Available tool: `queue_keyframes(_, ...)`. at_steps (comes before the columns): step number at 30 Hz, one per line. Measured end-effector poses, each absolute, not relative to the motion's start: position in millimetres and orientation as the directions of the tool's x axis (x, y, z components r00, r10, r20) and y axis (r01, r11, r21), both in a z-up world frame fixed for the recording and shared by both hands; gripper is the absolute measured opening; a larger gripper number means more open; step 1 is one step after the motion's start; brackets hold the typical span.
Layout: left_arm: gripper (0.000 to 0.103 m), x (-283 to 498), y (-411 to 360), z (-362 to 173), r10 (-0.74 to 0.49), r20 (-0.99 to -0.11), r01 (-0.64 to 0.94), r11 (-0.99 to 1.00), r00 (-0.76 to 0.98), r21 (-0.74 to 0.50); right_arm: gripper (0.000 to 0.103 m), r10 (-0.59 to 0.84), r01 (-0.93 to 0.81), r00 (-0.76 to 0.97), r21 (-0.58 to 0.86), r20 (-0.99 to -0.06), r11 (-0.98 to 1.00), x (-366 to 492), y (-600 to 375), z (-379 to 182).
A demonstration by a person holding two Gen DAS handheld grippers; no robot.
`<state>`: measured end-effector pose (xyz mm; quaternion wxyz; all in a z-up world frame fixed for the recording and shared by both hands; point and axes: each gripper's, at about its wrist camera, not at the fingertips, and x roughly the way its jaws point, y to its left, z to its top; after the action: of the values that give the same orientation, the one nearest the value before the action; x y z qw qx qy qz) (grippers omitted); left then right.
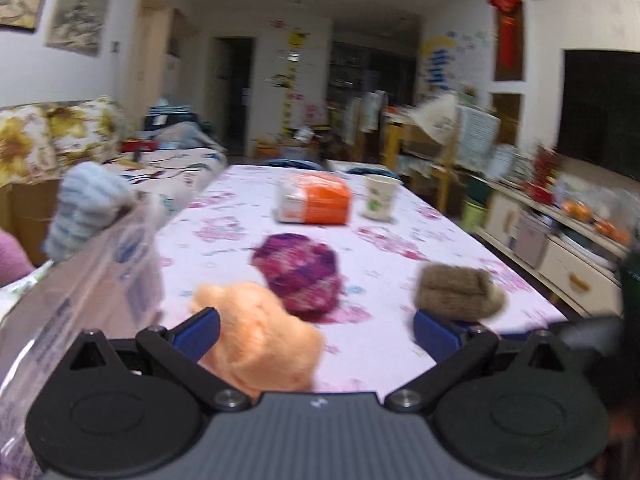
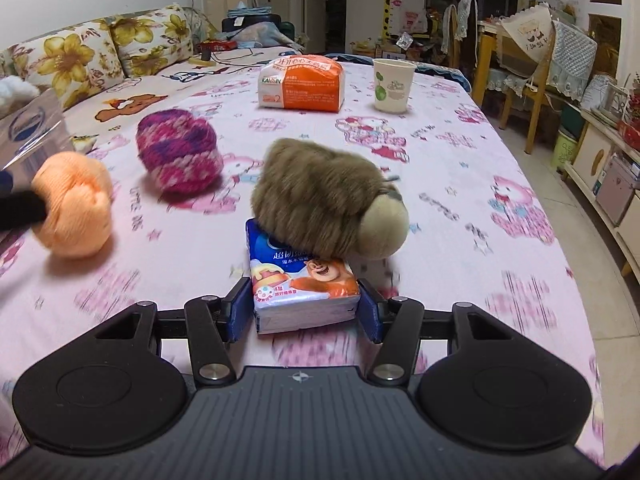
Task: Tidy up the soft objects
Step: 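Grasp the blue tissue pack with the right gripper while the left grasps the orange towel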
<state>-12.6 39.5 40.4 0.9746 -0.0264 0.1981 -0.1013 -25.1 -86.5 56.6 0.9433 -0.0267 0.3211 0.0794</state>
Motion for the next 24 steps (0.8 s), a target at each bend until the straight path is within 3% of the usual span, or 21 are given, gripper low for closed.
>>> queue_keyframes(7,0.102,17,35,29,-0.14,-0.429,0.124,0.99,0.893,-0.066,0.071,0.131,-0.173,0.782,-0.011,-0.609,0.985,-45,-82,54)
queue_keyframes(8,0.102,22,34,27,-0.129,-0.437,0.116,0.992,0.89,-0.057,0.075,0.13,-0.173,0.78,-0.011,-0.612,0.985,-45,-82,54)
queue_keyframes(9,0.102,24,34,24,-0.119,-0.445,0.109,0.993,0.888,-0.049,0.087,0.131,-0.172,0.777,-0.008,-0.616,0.985,-45,-82,54)
queue_keyframes(10,0.102,27,34,22,-0.108,-0.451,0.1,0.994,0.886,-0.041,0.093,0.134,-0.172,0.776,-0.003,-0.617,0.985,-46,-83,53)
queue_keyframes(14,0.102,35,35,16,-0.084,-0.485,0.088,0.996,0.87,-0.015,0.099,0.131,-0.161,0.779,0.007,-0.613,0.987,-42,-84,51)
queue_keyframes(16,0.1,38,35,15,-0.084,-0.492,0.094,0.996,0.866,-0.005,0.099,0.132,-0.167,0.783,-0.001,-0.608,0.986,-44,-81,52)
queue_keyframes(20,0.084,40,34,15,-0.07,-0.5,0.099,0.995,0.863,0.031,0.098,0.112,-0.176,0.799,-0.051,-0.591,0.983,-40,-73,52)
queue_keyframes(23,0.072,42,36,14,-0.078,-0.508,0.109,0.994,0.858,0.03,0.087,0.09,-0.167,0.801,-0.077,-0.592,0.983,-35,-70,52)
queue_keyframes(24,0.07,42,37,15,-0.084,-0.509,0.111,0.993,0.857,0.023,0.077,0.092,-0.168,0.799,-0.075,-0.595,0.983,-33,-70,52)
